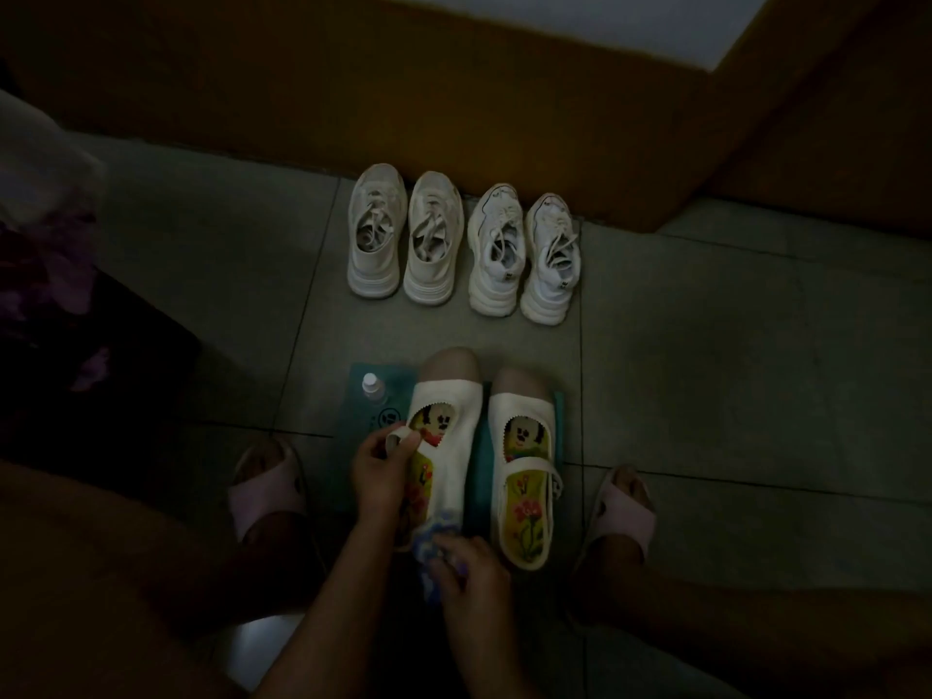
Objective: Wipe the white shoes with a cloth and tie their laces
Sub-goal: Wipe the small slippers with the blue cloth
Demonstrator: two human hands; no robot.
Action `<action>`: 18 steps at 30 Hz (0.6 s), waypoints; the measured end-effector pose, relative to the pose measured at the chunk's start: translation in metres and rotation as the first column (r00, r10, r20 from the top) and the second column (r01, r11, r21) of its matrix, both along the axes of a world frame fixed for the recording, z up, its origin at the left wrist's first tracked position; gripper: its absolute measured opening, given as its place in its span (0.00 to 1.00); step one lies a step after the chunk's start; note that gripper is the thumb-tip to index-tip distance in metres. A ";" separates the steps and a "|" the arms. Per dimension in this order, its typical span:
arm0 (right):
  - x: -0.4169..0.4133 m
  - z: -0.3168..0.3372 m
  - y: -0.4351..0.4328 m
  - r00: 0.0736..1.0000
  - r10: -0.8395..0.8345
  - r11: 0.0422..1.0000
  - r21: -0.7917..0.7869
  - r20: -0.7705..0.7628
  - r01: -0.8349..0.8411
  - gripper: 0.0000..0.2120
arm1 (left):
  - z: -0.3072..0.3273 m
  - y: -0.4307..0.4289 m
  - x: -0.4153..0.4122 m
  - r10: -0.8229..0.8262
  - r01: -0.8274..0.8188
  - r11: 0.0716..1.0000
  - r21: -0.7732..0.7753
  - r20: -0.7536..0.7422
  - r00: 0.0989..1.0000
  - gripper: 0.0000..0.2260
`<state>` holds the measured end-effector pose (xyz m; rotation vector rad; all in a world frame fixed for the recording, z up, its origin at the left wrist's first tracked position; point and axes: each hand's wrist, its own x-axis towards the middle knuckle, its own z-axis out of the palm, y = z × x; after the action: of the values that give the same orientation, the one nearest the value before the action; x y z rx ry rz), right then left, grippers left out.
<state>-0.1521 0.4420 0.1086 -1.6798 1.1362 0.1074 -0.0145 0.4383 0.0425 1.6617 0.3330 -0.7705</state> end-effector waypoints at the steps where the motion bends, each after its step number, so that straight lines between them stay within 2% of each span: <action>1: 0.000 0.006 -0.001 0.996 -0.072 0.993 0.092 0.044 0.068 0.15 | 0.000 0.000 0.000 -0.008 0.008 1.000 -0.001 0.002 1.000 0.12; 3: 0.000 0.019 -0.007 0.963 -0.240 0.942 0.269 0.122 0.201 0.14 | 0.003 -0.001 -0.001 -0.030 0.030 1.000 -0.004 0.009 0.999 0.13; 7: 0.010 0.037 -0.040 0.839 -0.489 0.840 0.389 0.240 0.378 0.11 | 0.007 -0.006 -0.006 -0.033 0.034 0.999 -0.003 0.015 0.999 0.11; 11: 0.027 0.036 -0.070 0.788 -0.533 0.837 0.333 0.309 0.435 0.10 | 0.007 -0.009 -0.007 -0.060 0.058 0.997 0.053 0.031 0.998 0.13; 14: 0.038 0.025 -0.080 0.737 -0.604 0.789 0.361 0.305 0.497 0.09 | 0.012 -0.010 -0.008 -0.087 0.084 0.995 0.054 0.042 0.995 0.14; 18: 0.049 0.015 -0.085 0.700 -0.651 0.754 0.356 0.295 0.552 0.09 | 0.039 -0.009 -0.014 -0.009 0.001 0.999 0.037 0.204 0.979 0.06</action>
<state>-0.1027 0.3566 0.1232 -0.9688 1.2404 -0.4918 -0.0286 0.4297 0.0815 1.7603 0.1989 -0.5934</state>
